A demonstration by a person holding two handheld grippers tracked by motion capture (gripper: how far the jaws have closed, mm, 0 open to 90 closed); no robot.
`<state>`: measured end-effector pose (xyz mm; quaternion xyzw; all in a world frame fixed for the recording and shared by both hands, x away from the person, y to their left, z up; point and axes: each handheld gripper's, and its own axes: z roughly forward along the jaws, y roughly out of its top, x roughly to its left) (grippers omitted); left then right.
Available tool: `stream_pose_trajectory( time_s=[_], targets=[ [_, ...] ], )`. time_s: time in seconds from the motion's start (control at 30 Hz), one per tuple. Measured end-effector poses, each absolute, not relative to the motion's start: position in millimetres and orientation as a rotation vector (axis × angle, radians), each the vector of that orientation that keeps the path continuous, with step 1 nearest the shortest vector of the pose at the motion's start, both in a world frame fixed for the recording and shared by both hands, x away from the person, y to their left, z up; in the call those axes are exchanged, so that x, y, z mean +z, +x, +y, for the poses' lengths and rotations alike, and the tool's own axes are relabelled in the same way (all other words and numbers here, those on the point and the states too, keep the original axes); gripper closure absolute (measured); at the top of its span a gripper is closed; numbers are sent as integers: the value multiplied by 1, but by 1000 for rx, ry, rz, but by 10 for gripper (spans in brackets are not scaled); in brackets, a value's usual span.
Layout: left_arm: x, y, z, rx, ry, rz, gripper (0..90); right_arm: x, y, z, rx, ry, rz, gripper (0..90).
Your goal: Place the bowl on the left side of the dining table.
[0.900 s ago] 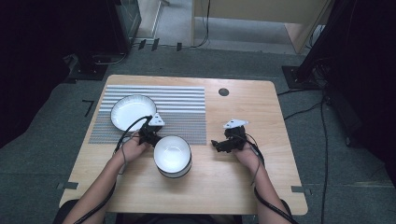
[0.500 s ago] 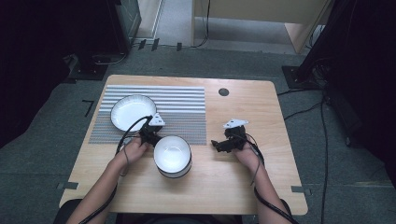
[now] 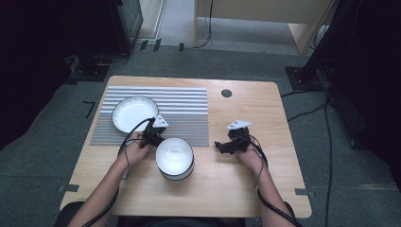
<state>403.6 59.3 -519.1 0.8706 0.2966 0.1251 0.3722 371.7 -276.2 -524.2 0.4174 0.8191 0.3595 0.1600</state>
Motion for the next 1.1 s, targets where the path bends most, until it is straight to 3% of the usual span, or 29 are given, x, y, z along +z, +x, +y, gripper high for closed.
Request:
stream_pose_trajectory(
  time_s=[0.73, 1.1],
  targets=[
    [-518, 402, 56, 332, 2225, 799, 85, -524, 370, -277, 1006, 1197, 2330, 24],
    [-510, 409, 63, 234, 2247, 838, 110, -524, 370, -276, 997, 1194, 2341, 3]
  ],
)
